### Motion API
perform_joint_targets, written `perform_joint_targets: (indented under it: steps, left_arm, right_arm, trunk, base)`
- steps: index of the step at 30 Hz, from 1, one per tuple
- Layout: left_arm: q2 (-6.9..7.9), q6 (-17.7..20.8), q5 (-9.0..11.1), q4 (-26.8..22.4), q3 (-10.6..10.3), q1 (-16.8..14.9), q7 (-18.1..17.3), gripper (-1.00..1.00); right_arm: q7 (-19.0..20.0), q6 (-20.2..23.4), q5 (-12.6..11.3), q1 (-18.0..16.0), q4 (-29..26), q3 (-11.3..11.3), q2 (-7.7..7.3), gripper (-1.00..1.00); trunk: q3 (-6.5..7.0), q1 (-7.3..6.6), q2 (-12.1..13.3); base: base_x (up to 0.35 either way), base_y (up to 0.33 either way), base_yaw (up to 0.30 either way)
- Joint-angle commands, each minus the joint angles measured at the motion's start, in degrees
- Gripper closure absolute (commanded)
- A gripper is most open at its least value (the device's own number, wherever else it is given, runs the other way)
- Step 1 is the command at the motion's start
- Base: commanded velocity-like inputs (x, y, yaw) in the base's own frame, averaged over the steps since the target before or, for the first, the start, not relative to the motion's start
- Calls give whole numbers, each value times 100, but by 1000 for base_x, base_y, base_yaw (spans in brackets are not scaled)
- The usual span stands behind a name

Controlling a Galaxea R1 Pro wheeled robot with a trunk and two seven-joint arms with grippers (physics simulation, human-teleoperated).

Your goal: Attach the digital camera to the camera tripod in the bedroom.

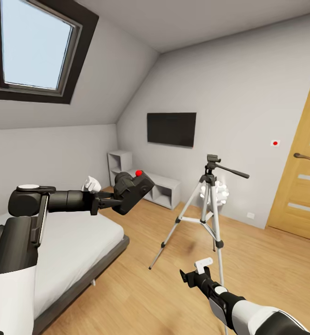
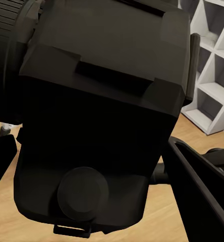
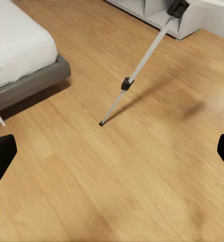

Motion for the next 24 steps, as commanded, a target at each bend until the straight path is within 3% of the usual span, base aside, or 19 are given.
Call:
perform_joint_targets:
  steps: [1, 11, 14, 16, 20, 24]
  left_arm:
    - [0, 58, -58, -6, 2, -6, -63, 100]
    - [4, 58, -58, -6, 8, -6, -63, 100]
    - [5, 58, -58, -6, 8, -6, -63, 100]
    - [6, 58, -58, -6, 8, -6, -63, 100]
    - [6, 58, -58, -6, 8, -6, -63, 100]
    - [6, 58, -58, -6, 8, -6, -63, 100]
  right_arm:
    - [40, -31, -61, -5, 22, 25, 4, -100]
    - [29, -6, -61, 52, 131, 25, 4, -100]
    - [-136, 42, -61, 301, 219, 25, -6, -100]
    - [-448, 54, -61, 490, 234, 28, -26, -100]
    - [-1809, 88, -61, 1171, 249, 28, -58, -100]
    - [-2058, 196, -61, 1443, 250, 26, -128, -100]
  trunk:
    - [9, -21, 34]
    - [188, -240, 435]
    - [242, -306, 555]
    - [278, -350, 636]
    - [350, -438, 796]
    - [422, -526, 956]
  base:
    - [19, 12, 0]
    - [4, 3, 0]
    - [0, 0, 0]
    - [0, 0, 0]
    - [0, 0, 0]
    - [0, 0, 0]
